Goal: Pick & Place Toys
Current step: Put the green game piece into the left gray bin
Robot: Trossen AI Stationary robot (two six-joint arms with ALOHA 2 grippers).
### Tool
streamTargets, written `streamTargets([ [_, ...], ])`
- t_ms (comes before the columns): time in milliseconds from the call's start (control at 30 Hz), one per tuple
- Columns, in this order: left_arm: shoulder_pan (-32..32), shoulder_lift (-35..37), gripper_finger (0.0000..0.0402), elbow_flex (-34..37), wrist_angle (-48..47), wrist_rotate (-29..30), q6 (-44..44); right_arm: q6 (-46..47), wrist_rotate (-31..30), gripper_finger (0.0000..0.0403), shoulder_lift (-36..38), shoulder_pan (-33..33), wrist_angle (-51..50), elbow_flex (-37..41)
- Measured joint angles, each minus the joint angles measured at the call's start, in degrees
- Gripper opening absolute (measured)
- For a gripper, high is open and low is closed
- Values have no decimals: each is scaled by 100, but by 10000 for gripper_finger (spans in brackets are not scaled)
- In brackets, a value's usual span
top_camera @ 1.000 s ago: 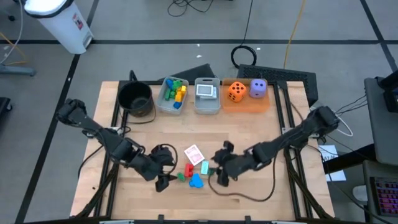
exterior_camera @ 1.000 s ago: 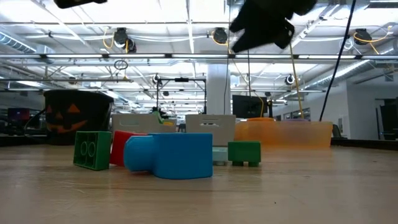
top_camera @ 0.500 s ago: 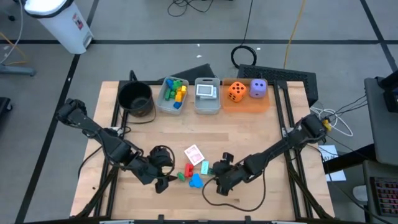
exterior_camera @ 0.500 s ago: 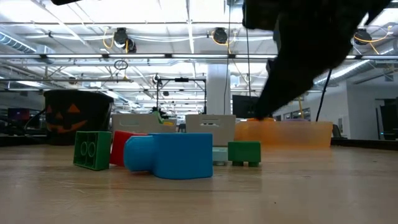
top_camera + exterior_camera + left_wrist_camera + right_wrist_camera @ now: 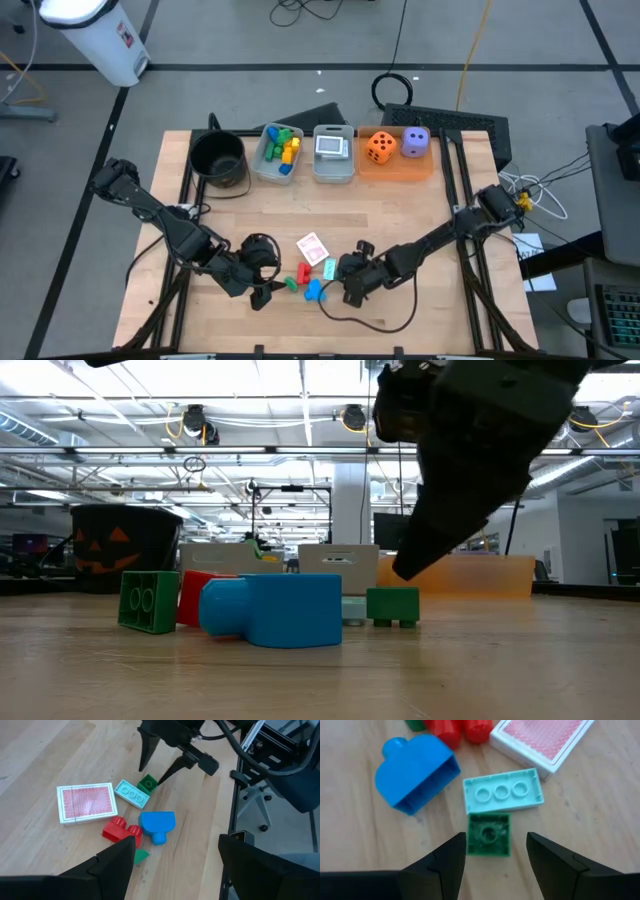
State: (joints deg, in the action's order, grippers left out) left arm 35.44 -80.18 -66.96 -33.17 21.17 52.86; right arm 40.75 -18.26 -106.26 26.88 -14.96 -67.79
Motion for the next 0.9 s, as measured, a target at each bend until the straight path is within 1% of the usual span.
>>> streamTargets([
  [200, 0, 0, 294, 0, -2, 79, -28, -162, 74, 199, 2, -179, 176, 2],
  [333, 0, 0, 294, 0, -4, 146, -61, -264, 291, 199, 2, -214, 425, 0],
  [700, -15, -2, 294, 0, -11, 170, -122, -146, 353, 199, -251, -209, 360, 0],
  [900, -15, -2, 294, -2, -11, 188, -116, -94, 343, 199, -254, -208, 271, 0],
])
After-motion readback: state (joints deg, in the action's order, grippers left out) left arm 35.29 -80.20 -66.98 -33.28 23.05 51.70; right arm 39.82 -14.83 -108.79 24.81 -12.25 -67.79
